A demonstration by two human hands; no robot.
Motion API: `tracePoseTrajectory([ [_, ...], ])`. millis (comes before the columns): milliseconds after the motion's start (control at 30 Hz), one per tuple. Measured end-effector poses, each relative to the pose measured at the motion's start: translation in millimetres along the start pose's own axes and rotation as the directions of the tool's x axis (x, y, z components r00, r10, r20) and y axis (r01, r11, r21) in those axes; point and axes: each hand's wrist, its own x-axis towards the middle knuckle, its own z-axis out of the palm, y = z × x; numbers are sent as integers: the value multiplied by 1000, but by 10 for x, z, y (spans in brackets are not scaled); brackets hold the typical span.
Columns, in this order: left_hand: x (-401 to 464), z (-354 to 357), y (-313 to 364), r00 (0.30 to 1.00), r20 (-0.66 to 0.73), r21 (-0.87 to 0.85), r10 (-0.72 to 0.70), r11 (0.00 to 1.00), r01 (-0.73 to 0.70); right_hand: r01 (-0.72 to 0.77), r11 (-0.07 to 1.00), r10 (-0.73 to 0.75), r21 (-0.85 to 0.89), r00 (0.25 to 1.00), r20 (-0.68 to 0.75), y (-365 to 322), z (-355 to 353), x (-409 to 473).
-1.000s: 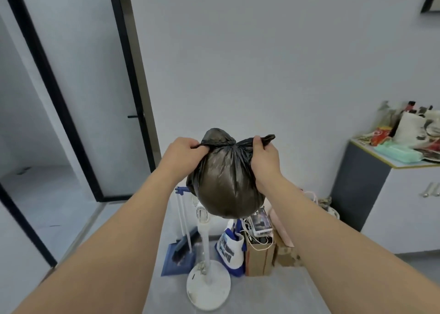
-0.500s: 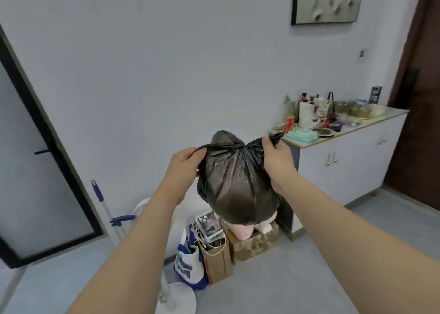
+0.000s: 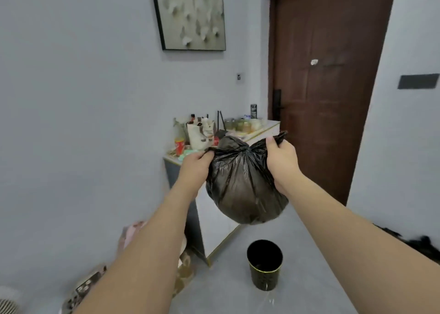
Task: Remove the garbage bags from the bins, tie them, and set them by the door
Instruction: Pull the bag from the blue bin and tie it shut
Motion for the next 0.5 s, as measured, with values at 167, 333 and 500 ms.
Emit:
tracePoseTrajectory([
  [167, 561, 1376, 22, 977, 213, 46, -21, 999, 12, -19, 999, 9, -40, 972, -236, 182, -998, 731],
  [333, 990, 2507, -10, 921, 388, 53, 15, 998, -38, -44, 997, 19, -57, 923, -385, 393, -1781, 1367],
  [500, 1568, 3346, -94, 886, 460, 75, 61, 991, -108, -59, 997, 32, -47, 893, -448, 630, -2207, 2108],
])
